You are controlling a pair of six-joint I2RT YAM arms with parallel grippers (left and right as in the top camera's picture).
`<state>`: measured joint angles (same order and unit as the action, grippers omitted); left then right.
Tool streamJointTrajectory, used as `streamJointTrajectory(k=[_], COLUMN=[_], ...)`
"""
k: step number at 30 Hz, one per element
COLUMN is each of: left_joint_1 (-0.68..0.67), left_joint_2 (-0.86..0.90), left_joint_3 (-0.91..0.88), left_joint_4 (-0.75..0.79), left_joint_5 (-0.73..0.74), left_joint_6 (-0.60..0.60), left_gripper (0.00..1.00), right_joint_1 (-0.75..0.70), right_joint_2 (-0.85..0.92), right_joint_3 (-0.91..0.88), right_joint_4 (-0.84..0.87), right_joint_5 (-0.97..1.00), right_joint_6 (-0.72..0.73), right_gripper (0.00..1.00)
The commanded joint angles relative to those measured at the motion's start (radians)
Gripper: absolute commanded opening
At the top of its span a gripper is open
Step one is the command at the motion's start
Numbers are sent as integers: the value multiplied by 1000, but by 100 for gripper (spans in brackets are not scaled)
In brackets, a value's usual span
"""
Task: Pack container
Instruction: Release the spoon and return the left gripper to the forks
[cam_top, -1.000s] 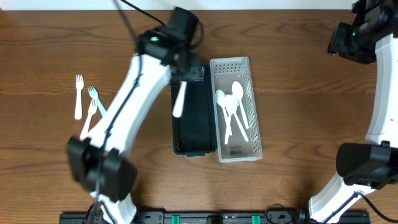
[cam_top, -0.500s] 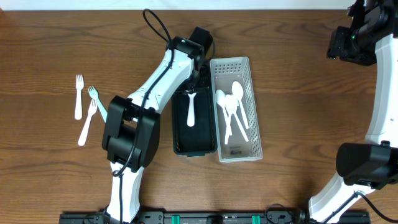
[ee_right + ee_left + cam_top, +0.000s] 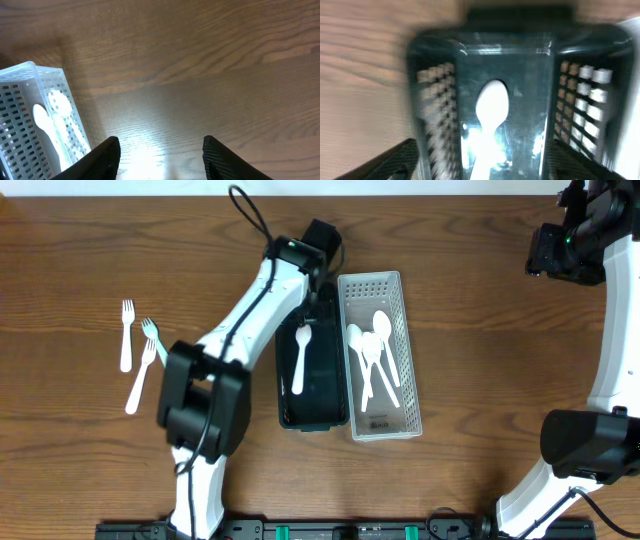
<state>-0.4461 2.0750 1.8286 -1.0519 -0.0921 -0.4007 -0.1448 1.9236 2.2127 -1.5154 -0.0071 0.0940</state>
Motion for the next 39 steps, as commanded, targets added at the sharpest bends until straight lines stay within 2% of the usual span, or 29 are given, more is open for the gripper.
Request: streamJointTrajectory(k=[1,4,8,10,13,15,20,29,39], left_joint_1=[18,80,276,401,594,700,870,923,923], left_joint_2=[-191,-306,-406,-410,-360,-303,-121,104,229], left_joint_3=[17,17,17,17,16,16,16,16,16], left_joint_4=[-5,-6,-9,6,53,74,93,119,153], left_joint_5=[-198,-269,-267,-225,-54,45,157,160,160], left_joint_6=[38,39,40,99,270,329,471,673,734], left_gripper=[100,98,98,98,98,98,98,98,98], right_joint_1=[2,1,1,1,2,2,2,2,2], right_joint_2=[2,2,2,2,2,2,2,2,2], right_joint_3=[-2,-2,-2,-3,-2,-2,-2,-2,-3], right_joint_4=[-3,-3,-10,-14,-23,-30,-42,-50,-65], right_joint_5=[4,3,3,2,-1,-9,-9,-9,-9], right_joint_6=[-26,-25,-25,-24,-20,-11,32,74,113], right_gripper=[56,57,57,57,57,57,57,57,57])
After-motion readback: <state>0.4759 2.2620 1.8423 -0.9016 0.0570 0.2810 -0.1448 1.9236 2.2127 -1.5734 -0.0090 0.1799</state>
